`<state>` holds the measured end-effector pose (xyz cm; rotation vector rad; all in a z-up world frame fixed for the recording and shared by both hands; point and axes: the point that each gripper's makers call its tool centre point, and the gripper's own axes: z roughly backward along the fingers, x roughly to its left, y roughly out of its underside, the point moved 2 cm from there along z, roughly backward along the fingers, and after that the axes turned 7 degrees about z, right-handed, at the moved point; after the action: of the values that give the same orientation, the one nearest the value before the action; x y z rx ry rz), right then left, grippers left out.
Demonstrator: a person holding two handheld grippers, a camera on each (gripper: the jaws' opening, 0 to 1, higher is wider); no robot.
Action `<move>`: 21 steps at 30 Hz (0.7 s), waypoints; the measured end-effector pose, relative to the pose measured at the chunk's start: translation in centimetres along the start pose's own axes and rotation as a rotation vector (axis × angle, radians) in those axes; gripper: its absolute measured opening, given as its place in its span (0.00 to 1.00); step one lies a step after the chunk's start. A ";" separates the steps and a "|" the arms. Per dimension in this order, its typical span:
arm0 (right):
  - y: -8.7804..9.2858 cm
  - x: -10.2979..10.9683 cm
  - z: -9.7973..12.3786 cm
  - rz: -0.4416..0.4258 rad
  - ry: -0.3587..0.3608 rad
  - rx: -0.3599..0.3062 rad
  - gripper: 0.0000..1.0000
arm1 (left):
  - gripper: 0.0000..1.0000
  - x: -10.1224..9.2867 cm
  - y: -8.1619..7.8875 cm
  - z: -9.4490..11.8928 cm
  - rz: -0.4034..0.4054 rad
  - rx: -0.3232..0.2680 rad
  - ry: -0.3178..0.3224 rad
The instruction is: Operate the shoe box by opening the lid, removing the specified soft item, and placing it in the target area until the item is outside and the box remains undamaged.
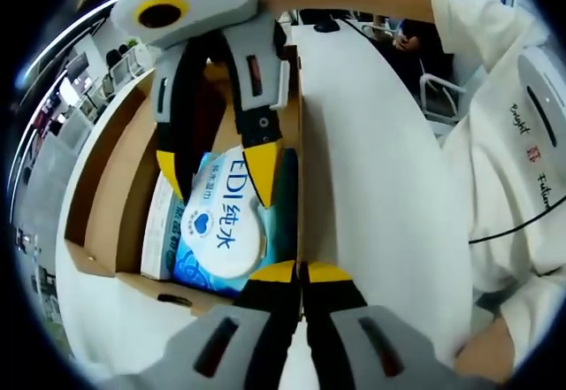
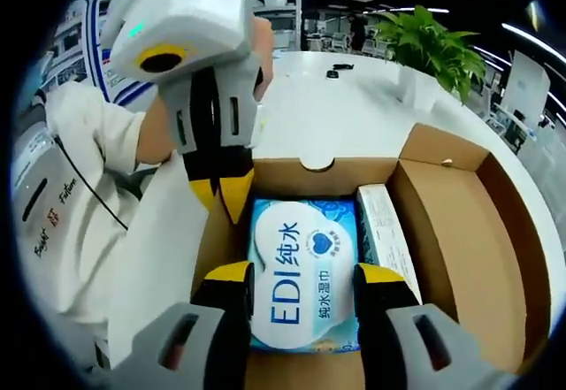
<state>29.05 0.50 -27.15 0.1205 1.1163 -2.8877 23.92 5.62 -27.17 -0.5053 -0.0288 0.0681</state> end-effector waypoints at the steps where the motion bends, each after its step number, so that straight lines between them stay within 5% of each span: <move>1: 0.0 0.0 -0.1 -0.003 -0.004 0.002 0.46 | 0.01 0.0 0.0 0.0 0.000 0.000 0.000; 13: 0.1 0.2 0.1 -0.006 -0.019 0.116 0.41 | 0.01 0.0 0.1 0.0 0.010 -0.004 -0.001; 21: 2.3 0.3 2.1 -0.026 -0.018 0.159 0.41 | 0.01 -0.1 0.1 0.0 0.014 -0.003 -0.004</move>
<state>28.77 -2.69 -27.17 0.0856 0.8910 -2.9911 23.77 5.72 -27.21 -0.5081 -0.0290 0.0823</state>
